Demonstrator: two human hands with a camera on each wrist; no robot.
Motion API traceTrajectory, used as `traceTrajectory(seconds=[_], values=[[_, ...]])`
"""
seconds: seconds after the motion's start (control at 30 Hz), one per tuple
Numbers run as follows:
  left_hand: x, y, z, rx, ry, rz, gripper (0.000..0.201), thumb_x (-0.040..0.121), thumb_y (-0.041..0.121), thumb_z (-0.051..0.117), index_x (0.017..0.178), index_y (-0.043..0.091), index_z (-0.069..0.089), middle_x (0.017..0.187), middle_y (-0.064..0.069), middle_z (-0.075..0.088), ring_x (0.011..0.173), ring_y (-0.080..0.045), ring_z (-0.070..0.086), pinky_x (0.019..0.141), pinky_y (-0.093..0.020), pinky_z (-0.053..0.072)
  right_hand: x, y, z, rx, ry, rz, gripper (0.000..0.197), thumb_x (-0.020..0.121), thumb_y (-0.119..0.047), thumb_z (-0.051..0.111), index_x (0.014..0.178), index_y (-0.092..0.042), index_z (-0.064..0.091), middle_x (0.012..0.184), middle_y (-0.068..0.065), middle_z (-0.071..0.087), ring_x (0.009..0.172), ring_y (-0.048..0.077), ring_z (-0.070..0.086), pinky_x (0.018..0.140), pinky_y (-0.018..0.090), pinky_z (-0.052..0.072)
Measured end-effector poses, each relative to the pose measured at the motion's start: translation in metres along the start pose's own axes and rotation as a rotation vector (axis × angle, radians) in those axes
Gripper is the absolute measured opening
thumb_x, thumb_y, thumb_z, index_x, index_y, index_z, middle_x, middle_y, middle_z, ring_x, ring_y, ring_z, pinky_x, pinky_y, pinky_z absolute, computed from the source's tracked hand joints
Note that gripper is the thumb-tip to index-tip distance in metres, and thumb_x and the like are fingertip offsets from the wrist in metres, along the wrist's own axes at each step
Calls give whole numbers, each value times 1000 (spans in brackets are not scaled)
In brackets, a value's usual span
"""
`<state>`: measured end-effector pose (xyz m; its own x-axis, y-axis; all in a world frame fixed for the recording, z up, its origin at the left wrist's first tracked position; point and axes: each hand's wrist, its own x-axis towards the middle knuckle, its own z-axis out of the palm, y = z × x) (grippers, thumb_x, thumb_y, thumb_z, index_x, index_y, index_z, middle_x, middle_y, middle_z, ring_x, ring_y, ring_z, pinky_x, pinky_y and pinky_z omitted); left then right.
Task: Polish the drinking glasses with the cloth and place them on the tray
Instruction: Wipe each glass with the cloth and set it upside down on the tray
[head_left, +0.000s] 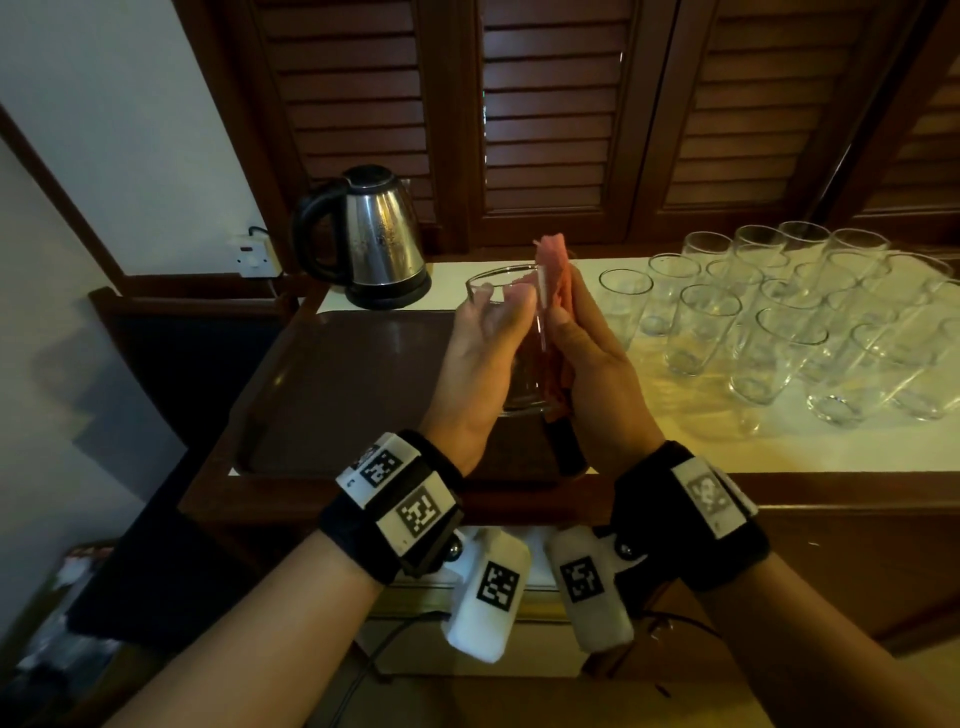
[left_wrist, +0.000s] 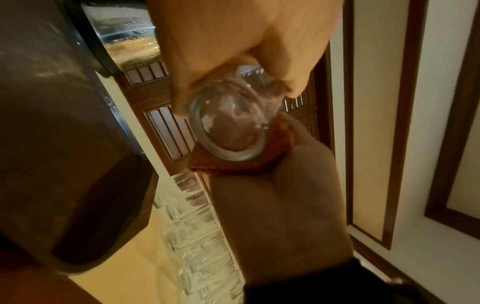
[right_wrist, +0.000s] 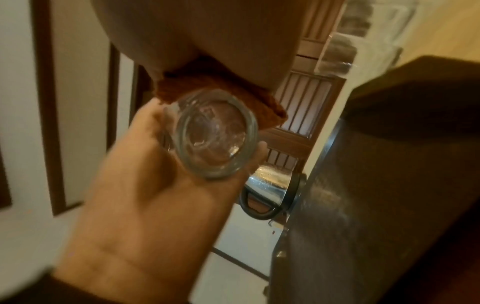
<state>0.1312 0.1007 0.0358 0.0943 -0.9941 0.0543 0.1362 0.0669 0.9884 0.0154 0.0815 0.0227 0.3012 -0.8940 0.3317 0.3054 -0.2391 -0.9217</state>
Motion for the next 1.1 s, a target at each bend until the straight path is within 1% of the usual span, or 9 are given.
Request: traceTrajectory(seconds=[0.13, 0.3, 0.4, 0.5, 0.63, 0.77, 0.87, 1.0, 1.1], values=[[-5, 4, -4, -97, -82, -88, 80, 81, 65, 55, 144, 15, 48, 126, -9, 68, 115, -22, 67, 98, -45, 53, -2, -6, -6, 244, 0, 148, 48, 107, -27, 37, 155, -33, 36, 142, 9, 59, 129, 28, 58, 102, 45, 51], [0, 5, -1, -82, 58, -118, 53, 101, 34, 49, 150, 18, 37, 137, -7, 60, 121, -22, 62, 105, -49, 49, -2, -4, -7, -58, 58, 15, 50, 109, -23, 34, 158, -33, 26, 161, -8, 34, 140, 9, 44, 107, 33, 48], [-1, 4, 5, 31, 27, -86, 79, 90, 58, 60, 155, 25, 29, 143, 6, 53, 133, -17, 50, 109, -45, 43, -3, -5, -2, -41, 56, -13, 51, 109, -18, 32, 158, -31, 25, 158, -16, 35, 137, -1, 43, 103, 20, 46], [-5, 7, 5, 71, 3, -56, 95, 74, 70, 63, 153, 25, 33, 138, 8, 58, 127, -12, 55, 95, -32, 48, -3, -8, 0, 77, 28, 37, 51, 108, -22, 35, 157, -33, 29, 150, -17, 48, 138, 6, 46, 110, 30, 44], [-4, 8, -4, -7, -90, -106, 78, 81, 66, 58, 144, 22, 47, 127, -3, 68, 117, -21, 65, 100, -46, 51, -3, -8, -4, 311, -3, 173, 46, 108, -30, 37, 153, -33, 38, 143, 9, 59, 130, 29, 57, 102, 48, 49], [-1, 6, -3, -49, 64, -107, 71, 91, 49, 61, 151, 21, 36, 140, -7, 59, 122, -21, 62, 106, -48, 47, -2, -6, -4, 46, 56, 27, 52, 109, -19, 33, 158, -32, 25, 155, -12, 42, 138, 10, 48, 108, 34, 47], [-3, 4, 3, 56, 58, -88, 83, 87, 60, 57, 156, 26, 26, 143, 7, 52, 133, -14, 48, 111, -42, 39, -3, -3, 1, -65, 41, -29, 51, 110, -18, 32, 157, -36, 22, 155, -19, 31, 139, 2, 40, 110, 26, 44], [-5, 7, 2, 46, 4, -49, 91, 76, 72, 63, 149, 21, 39, 137, 0, 60, 127, -16, 57, 107, -46, 46, -2, -2, -1, 160, 5, 100, 52, 104, -31, 39, 155, -38, 32, 157, -1, 43, 142, 22, 45, 115, 52, 39], [-5, 10, -2, 15, -65, -110, 94, 68, 72, 62, 146, 23, 45, 132, -5, 65, 121, -21, 63, 104, -50, 48, -1, -5, -6, 296, 20, 170, 47, 107, -30, 38, 154, -31, 37, 143, 11, 58, 128, 29, 60, 99, 46, 52]])
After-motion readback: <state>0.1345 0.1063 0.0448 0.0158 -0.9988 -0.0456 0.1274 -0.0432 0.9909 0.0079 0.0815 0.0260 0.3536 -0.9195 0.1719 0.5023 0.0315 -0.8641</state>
